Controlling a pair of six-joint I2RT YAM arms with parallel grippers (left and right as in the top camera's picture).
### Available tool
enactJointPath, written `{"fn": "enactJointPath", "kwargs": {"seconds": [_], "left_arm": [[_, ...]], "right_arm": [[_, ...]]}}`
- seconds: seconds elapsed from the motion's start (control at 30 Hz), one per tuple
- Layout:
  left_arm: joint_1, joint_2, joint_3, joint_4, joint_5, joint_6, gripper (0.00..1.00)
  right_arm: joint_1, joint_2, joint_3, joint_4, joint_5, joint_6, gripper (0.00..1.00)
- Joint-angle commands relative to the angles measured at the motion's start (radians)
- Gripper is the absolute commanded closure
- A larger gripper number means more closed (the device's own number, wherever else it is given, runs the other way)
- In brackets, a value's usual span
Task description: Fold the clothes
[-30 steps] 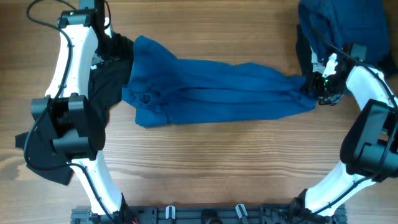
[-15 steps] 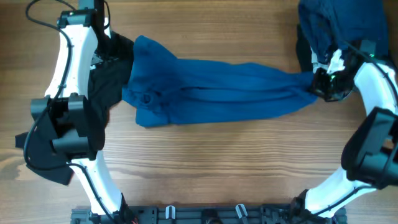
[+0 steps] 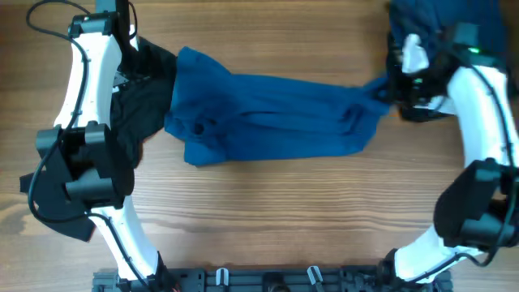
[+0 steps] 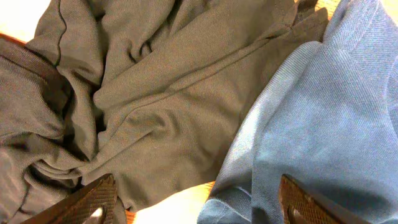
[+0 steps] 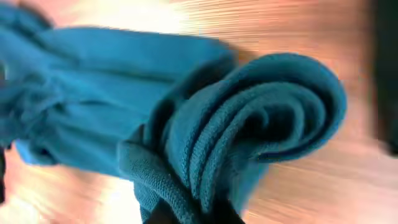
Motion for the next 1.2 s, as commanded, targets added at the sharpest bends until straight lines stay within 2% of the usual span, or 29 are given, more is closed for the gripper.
{"fn": "enactJointPath", "kwargs": {"seconds": [0.0,0.13,0.23,0.27,0.3,0.33,0.37,0.4,0.5,0.6,0.8,0.9,1.0,1.1,1.17], "left_arm": [[0.005,-0.021,-0.008,-0.003,-0.013,-0.002,0.17],[0.005,-0.021,-0.008,0.000,-0.005,-0.002,0.17],[0.005,-0.021,-0.008,0.000,-0.005,-0.002,0.16],[0.005,-0.021,-0.008,0.000,-0.005,-0.002,0.16],[0.005,-0.021,-0.008,0.000,-0.005,-0.002,0.16],[0.005,-0.021,-0.008,0.000,-0.005,-0.002,0.16],[0.005,-0.021,-0.008,0.001,-0.005,-0.002,0.16],[0.005,-0.021,-0.008,0.002,-0.005,-0.002,0.16],[0.005,-0.021,-0.008,0.003,-0.005,-0.002,0.16],[0.005,-0.021,-0.008,0.004,-0.005,-0.002,0.16],[0.005,-0.021,-0.008,0.004,-0.005,-0.002,0.16],[0.005,-0.021,-0.008,0.004,0.020,-0.002,0.16],[0.005,-0.021,-0.009,0.003,0.072,-0.002,0.17],[0.005,-0.015,-0.057,0.008,0.119,0.014,0.17],[0.005,0.000,-0.135,0.021,0.205,0.087,0.18]], "right_arm": [[0.150,-0.027,0.026,0.024,0.030,0.050,0.96],[0.348,0.029,0.004,0.094,0.132,0.127,0.95],[0.429,0.139,0.000,0.119,0.154,0.157,0.95],[0.437,0.161,0.000,0.127,0.157,0.166,0.89],[0.441,0.166,0.000,0.130,0.145,0.164,0.59],[0.443,0.166,0.000,0.129,0.127,0.143,0.34],[0.447,0.166,0.000,0.121,0.124,0.120,0.23],[0.449,0.166,0.000,0.117,0.124,0.120,0.20],[0.449,0.166,0.001,0.133,0.050,0.120,0.19],[0.484,0.166,0.001,0.175,-0.050,0.121,0.22],[0.652,0.166,0.009,0.217,-0.003,0.203,0.22],[0.624,0.166,0.082,0.211,0.011,0.210,0.21],[0.584,0.166,0.116,0.166,0.163,0.235,0.21],[0.499,0.150,0.117,0.120,0.202,0.235,0.22],[0.414,0.113,0.117,0.100,0.199,0.224,0.21]]}}
